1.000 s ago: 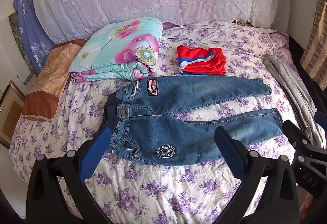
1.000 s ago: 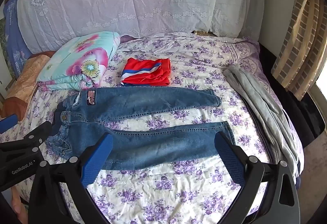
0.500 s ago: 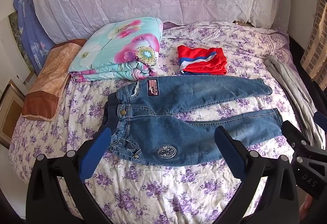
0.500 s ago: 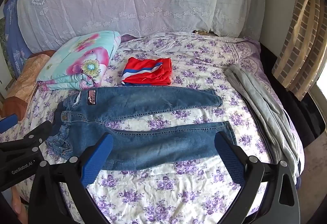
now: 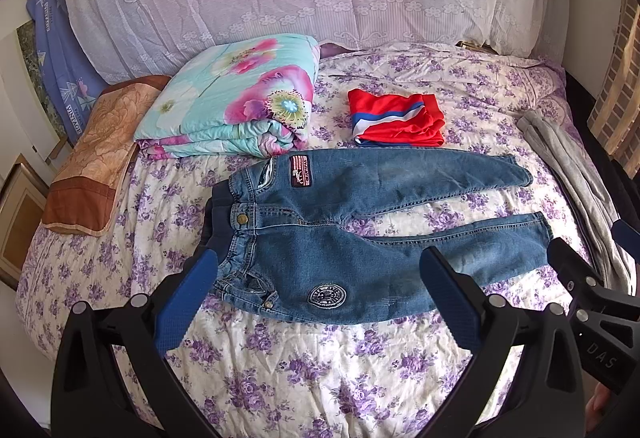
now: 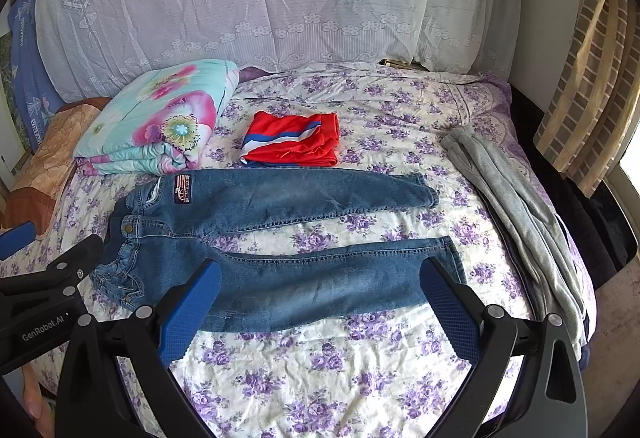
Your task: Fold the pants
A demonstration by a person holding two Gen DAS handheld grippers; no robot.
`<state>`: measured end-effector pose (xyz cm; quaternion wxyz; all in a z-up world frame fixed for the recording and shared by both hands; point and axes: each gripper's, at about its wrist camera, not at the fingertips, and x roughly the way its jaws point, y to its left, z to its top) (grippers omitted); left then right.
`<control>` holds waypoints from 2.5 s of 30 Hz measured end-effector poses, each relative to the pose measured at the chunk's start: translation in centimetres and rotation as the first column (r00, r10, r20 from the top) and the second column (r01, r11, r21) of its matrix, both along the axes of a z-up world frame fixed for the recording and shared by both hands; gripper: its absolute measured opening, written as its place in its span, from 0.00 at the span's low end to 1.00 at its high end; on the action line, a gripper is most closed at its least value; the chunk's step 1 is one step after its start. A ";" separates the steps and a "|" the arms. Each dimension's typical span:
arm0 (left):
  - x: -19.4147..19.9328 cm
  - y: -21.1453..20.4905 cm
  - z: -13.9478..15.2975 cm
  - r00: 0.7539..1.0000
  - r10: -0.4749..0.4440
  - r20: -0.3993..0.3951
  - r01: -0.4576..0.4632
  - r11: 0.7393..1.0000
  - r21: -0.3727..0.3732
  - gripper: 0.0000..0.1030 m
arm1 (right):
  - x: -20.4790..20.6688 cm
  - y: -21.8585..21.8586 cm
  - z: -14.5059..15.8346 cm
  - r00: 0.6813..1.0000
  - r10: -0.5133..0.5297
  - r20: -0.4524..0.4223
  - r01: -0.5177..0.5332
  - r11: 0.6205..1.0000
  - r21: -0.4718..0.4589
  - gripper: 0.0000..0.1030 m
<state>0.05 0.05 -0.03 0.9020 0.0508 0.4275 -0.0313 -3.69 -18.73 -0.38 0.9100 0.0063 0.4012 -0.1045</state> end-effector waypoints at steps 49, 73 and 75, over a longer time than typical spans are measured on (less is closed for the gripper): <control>-0.3 0.3 -0.3 1.000 0.000 0.003 0.000 1.000 -0.004 0.96 | -0.5 0.0 0.2 1.000 0.000 0.002 0.000 1.000 -0.001 0.97; 2.2 4.7 -9.7 0.938 0.059 -0.342 -0.114 0.983 -0.143 0.96 | 1.2 -2.0 -4.6 0.994 -0.037 -0.107 0.045 0.996 0.076 0.97; 2.2 7.4 -12.8 0.903 0.135 -0.409 -0.217 0.963 -0.161 0.96 | 1.3 -2.2 -6.0 0.990 -0.032 -0.140 0.040 0.998 0.058 0.97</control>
